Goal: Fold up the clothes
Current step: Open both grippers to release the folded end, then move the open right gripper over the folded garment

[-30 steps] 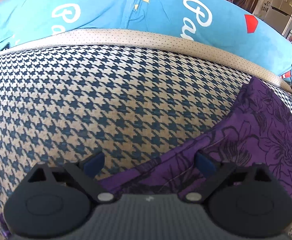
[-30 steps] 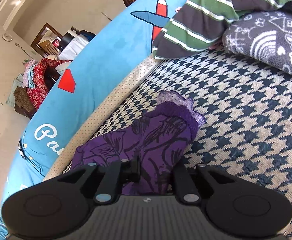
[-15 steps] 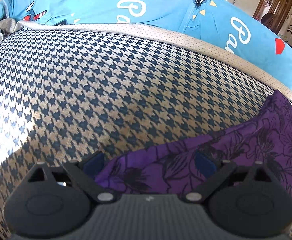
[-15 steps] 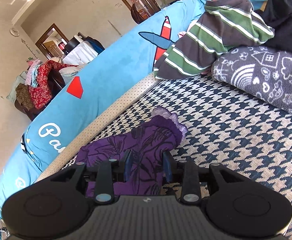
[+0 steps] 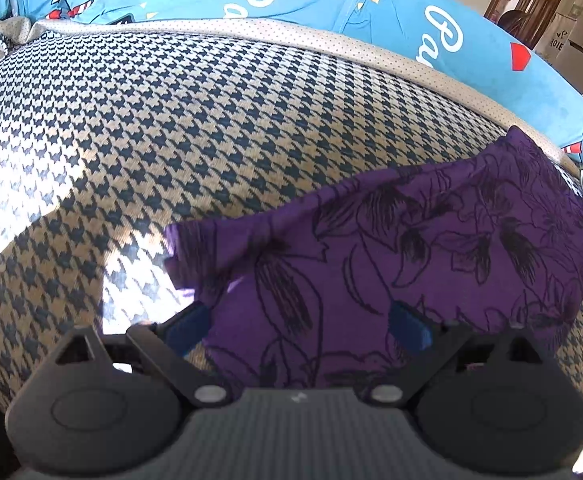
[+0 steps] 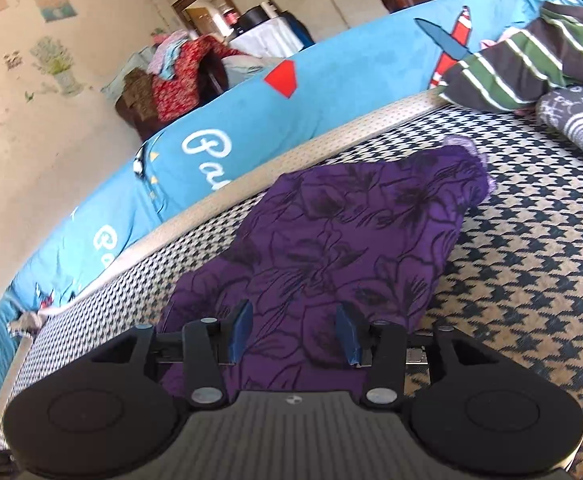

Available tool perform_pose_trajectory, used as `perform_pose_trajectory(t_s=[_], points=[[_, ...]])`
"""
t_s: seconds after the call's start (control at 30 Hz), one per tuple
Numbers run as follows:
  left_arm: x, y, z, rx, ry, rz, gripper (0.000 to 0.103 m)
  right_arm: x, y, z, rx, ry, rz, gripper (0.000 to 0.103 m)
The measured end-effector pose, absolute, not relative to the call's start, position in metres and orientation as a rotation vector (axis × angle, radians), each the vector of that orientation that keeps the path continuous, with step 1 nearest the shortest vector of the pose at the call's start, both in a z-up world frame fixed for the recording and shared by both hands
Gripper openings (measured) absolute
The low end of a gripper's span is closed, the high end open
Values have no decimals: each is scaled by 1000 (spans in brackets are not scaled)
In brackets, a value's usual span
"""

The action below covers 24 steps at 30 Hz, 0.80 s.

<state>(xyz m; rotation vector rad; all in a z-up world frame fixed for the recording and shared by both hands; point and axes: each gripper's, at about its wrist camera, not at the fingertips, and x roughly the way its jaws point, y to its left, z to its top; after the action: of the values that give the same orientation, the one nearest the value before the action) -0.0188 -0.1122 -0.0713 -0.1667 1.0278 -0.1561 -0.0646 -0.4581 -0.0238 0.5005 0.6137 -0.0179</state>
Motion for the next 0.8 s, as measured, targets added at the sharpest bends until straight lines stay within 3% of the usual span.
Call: perform_pose_trajectory(t_s=[0.4,0.8], points=[[-44,-106,-82,-145,1091,-175,103,-95,-349,-43,208,709,307,53],[-44,-97,-84,-172,1162,-207,103,-147,-270,-57,-205,653,600,57]])
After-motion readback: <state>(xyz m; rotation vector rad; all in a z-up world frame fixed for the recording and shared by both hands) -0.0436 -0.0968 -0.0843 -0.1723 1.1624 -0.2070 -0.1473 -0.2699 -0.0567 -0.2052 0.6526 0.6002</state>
